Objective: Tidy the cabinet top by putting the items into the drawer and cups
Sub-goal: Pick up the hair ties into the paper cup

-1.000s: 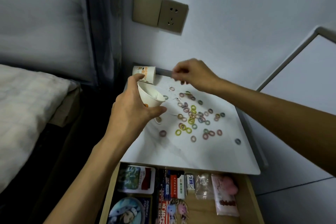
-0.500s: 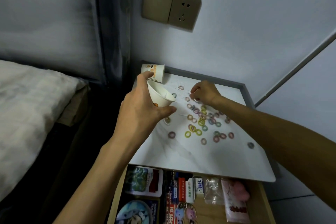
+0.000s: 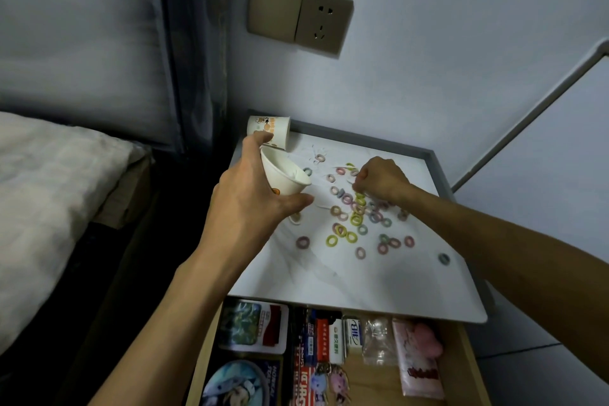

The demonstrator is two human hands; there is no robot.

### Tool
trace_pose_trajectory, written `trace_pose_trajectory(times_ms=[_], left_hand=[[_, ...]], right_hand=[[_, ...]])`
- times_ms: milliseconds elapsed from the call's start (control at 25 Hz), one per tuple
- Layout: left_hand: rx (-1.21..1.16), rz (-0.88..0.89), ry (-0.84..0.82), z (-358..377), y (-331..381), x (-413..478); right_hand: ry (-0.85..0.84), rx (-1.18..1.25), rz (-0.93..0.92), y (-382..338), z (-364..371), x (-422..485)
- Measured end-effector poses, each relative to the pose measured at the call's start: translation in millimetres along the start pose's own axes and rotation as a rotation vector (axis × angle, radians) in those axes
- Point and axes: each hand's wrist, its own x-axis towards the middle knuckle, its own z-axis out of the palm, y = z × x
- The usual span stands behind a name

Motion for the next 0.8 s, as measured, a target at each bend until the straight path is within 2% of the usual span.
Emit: trace_pose_trajectory(times_ms=[160,280,480,560,640,800], left_hand=[[-0.017,-0.001,0.001,2.2,1.6,1.7],[-0.012,-0.006,0.0,2.1,0.0,3.1],[-0.005,-0.003,-0.006,0.7,2.9,0.5],[-0.012,-0.001,-0.006,-0.3,3.3,0.3],[-0.014,0.003,-0.008,-0.7,3.2,-1.1],[-0.017,0.008,0.0,-1.4,3.5,-1.0]], right_hand=[[0.0,-0.011,0.014,-5.9,8.7,0.9],[0.016,-0.12,-0.005,-13.0,11.0,-1.6],[0.082,-0.469,-0.186,-22.6,14.8,-17.5],[0.059,-0.491,-0.227,-18.5,17.9,-19.2],[0.07,-0.336,-0.221,-9.3,13.9,-15.4],[0.176,0.242,-0.133,-1.2,-14.8,7.6]])
